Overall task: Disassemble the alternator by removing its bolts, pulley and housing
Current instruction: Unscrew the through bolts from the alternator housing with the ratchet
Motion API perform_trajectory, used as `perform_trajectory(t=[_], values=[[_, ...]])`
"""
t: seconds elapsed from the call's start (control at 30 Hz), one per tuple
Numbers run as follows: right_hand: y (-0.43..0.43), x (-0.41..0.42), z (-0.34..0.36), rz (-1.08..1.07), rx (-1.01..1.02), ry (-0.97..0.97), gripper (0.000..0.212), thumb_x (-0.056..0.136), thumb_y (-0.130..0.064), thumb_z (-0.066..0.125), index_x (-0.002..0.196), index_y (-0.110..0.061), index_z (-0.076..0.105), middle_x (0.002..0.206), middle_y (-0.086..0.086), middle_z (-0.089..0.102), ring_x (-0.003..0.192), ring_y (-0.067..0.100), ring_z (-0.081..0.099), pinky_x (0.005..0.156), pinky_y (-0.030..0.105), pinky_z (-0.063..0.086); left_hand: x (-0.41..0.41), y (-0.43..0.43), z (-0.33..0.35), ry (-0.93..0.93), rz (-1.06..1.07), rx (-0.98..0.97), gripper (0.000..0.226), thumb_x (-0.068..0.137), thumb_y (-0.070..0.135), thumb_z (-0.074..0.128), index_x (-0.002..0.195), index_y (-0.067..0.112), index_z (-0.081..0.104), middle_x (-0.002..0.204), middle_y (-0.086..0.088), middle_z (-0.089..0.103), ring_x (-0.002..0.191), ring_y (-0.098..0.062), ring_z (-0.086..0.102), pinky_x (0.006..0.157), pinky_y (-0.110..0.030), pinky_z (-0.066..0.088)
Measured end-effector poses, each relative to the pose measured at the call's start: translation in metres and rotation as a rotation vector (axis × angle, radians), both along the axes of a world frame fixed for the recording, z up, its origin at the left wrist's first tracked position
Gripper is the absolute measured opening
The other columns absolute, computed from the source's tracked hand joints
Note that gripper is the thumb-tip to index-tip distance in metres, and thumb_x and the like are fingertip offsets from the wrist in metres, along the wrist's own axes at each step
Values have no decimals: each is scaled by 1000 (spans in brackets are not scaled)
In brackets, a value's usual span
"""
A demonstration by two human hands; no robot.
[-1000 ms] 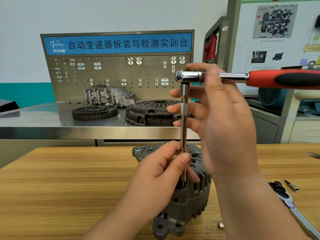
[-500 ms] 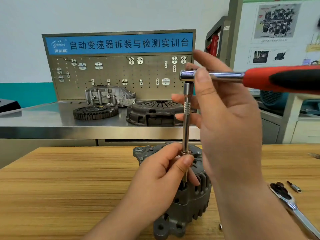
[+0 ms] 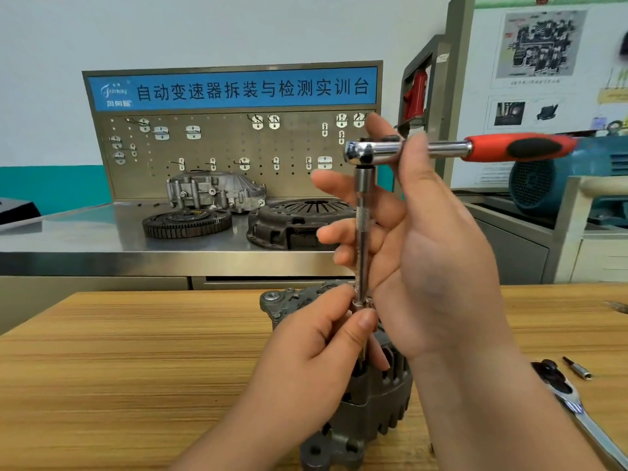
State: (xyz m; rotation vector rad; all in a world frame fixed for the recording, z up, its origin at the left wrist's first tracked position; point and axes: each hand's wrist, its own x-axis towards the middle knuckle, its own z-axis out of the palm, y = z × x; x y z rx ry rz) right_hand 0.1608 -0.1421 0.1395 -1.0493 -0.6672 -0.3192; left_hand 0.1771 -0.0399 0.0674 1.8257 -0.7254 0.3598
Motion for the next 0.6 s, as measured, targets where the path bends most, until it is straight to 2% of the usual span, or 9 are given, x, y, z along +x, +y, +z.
perform_trajectory(t=[0.1,0.2,0.27,0.43,0.53,0.6], values=[[4,-1,-1,-142,11,-84,33,85,-43,56,114,-30,67,90,4,73,63,15,65,51,22,50,-2,-1,0,3,11,-19,33,85,39,48,102,16,64,84,8,73,78,-23,65,71,-41,51],[4,0,-1,-152,44,-94,31,85,-34,59,113,-27,69,92,4,71,66,17,65,53,22,52,-2,-2,-1,11,10,-38,34,85,39,49,103,14,64,84,6,74,79,-26,66,71,-43,51],[3,-1,-1,-91,55,-52,35,84,-42,58,113,-26,68,91,6,72,64,18,66,52,23,52,-2,-2,-2,6,-4,-44,35,87,41,50,104,14,64,85,5,74,79,-25,66,73,-47,50],[-3,2,0,50,2,115,52,76,-55,43,102,-14,63,83,9,75,52,17,64,47,22,49,0,0,-2,31,-54,-24,40,86,54,40,108,28,61,94,3,74,92,-22,67,83,-50,51],[-1,3,-1,15,18,105,48,77,-55,43,98,-16,64,80,8,74,49,15,62,45,21,48,1,1,-2,7,-46,-3,40,84,54,40,106,28,61,93,5,74,90,-19,67,82,-47,51],[2,3,-3,-53,56,36,40,79,-52,48,100,-24,67,83,5,74,54,15,64,46,21,48,1,0,-1,-13,-29,-2,39,84,52,44,103,24,63,91,7,74,88,-18,67,80,-46,51]])
